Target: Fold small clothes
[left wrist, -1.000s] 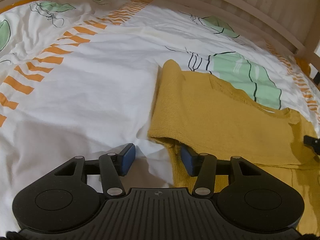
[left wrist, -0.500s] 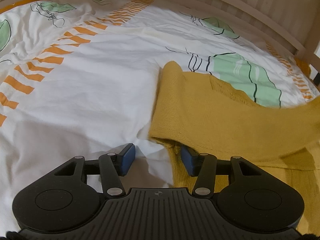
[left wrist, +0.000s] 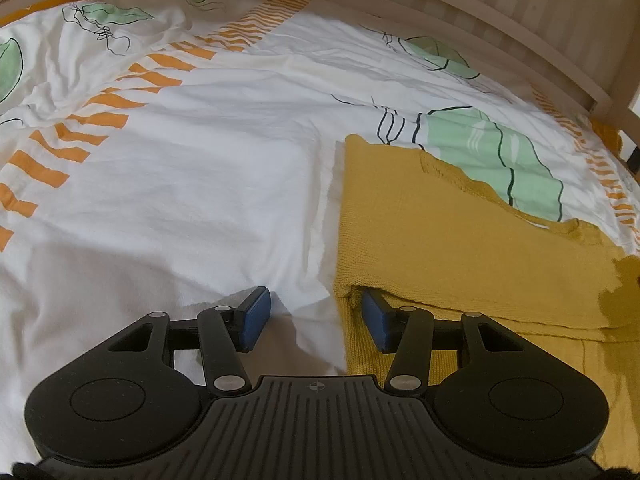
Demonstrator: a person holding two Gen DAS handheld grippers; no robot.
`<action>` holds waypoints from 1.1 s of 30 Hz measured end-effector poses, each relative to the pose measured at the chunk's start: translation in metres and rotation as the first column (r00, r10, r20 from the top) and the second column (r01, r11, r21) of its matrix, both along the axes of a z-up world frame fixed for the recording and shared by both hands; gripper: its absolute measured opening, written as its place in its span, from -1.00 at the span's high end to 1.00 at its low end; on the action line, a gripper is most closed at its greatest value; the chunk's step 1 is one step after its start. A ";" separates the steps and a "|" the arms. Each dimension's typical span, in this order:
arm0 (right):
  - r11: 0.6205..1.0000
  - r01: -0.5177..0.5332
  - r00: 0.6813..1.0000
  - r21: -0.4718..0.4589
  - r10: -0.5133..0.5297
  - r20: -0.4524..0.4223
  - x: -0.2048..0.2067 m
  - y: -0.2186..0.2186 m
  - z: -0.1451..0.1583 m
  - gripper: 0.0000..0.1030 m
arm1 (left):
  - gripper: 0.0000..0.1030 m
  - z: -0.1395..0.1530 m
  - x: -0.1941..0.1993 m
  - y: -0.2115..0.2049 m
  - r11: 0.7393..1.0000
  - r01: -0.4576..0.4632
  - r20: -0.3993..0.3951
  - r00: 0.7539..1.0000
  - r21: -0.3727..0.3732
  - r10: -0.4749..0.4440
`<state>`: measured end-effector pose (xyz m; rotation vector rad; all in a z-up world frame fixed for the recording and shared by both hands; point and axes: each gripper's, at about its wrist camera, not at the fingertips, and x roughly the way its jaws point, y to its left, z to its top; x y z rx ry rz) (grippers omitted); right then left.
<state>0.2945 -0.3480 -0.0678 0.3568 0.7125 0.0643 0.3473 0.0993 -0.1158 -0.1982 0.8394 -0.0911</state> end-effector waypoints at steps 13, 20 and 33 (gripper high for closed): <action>0.970 0.066 0.991 -0.236 -0.091 -0.095 -0.001 0.000 -0.012 0.11 | 0.04 0.000 0.000 0.001 1.000 0.000 0.000 1.000 -0.004 0.000; 0.968 0.102 0.985 -0.231 -0.131 -0.114 -0.002 -0.010 -0.014 -0.23 | 0.04 0.006 -0.003 0.004 0.999 -0.023 0.002 1.000 -0.022 0.023; 0.971 0.035 0.999 -0.237 -0.031 0.019 -0.003 0.017 0.003 -0.57 | -0.12 0.026 0.003 -0.020 0.997 0.020 0.101 0.994 0.072 -0.028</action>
